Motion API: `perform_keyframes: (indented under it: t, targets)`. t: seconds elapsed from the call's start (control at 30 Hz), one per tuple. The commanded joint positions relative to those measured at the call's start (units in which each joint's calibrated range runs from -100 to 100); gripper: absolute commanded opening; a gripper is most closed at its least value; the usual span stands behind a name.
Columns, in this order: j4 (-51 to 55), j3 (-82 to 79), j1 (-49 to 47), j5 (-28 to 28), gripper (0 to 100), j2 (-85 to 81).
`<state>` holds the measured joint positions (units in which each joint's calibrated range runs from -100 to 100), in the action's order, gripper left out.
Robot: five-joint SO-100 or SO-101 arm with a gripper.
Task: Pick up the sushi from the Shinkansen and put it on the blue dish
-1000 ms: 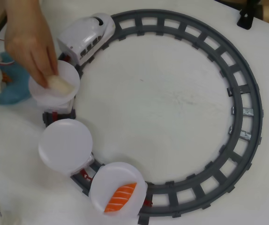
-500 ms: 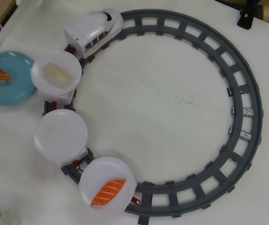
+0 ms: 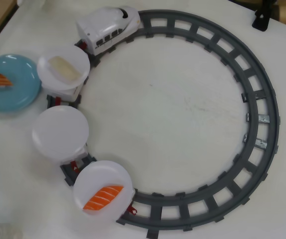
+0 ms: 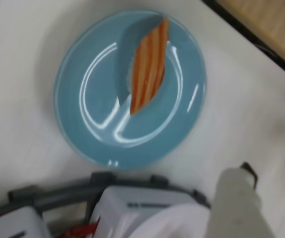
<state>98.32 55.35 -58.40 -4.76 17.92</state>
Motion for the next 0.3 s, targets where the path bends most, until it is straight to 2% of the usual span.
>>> perform_keyframes:
  t: [0.0,0.13,0.27]
  targets:
    - [1.00,-7.83,-1.64,-0.47,26,-12.57]
    - [-1.38,-22.44,-3.66,-0.68,26,-22.69]
    - [-10.46,-41.65,-4.19,-0.73,26,-32.90]
